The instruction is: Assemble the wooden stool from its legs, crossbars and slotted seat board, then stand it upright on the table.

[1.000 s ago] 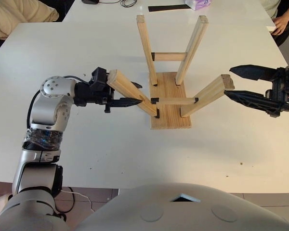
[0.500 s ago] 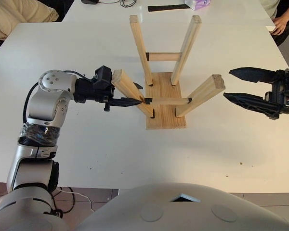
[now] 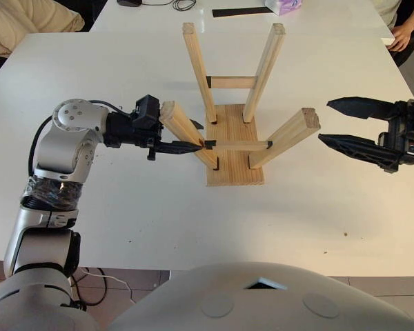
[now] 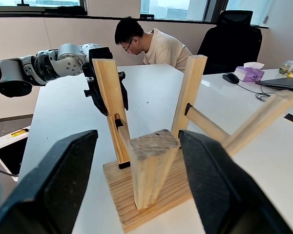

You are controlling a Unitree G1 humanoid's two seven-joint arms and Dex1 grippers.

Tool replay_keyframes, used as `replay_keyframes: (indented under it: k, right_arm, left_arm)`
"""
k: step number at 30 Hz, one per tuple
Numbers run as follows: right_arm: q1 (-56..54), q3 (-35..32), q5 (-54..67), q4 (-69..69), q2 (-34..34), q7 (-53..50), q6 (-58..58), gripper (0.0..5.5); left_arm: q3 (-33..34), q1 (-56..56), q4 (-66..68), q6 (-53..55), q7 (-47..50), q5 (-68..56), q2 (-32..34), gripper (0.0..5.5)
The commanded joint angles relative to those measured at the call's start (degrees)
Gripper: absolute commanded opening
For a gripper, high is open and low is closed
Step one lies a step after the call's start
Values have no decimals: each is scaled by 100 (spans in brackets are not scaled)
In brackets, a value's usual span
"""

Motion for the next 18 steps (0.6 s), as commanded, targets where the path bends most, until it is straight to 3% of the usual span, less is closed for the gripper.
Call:
replay_keyframes:
  k: [1, 11, 18]
  right_arm:
    - [-138, 80, 68, -112, 51, -78, -52, 305]
    - [-300, 219, 310, -388, 177, -343, -19, 305]
    - [-831, 543, 761, -759, 540, -1446, -80, 305]
  left_arm:
    - [-592, 210, 91, 335, -23, 683, 192, 207]
    - [-988, 34, 31, 804, 250, 820, 237, 207]
    - [-1248, -22, -99, 933, 638, 935, 125, 207]
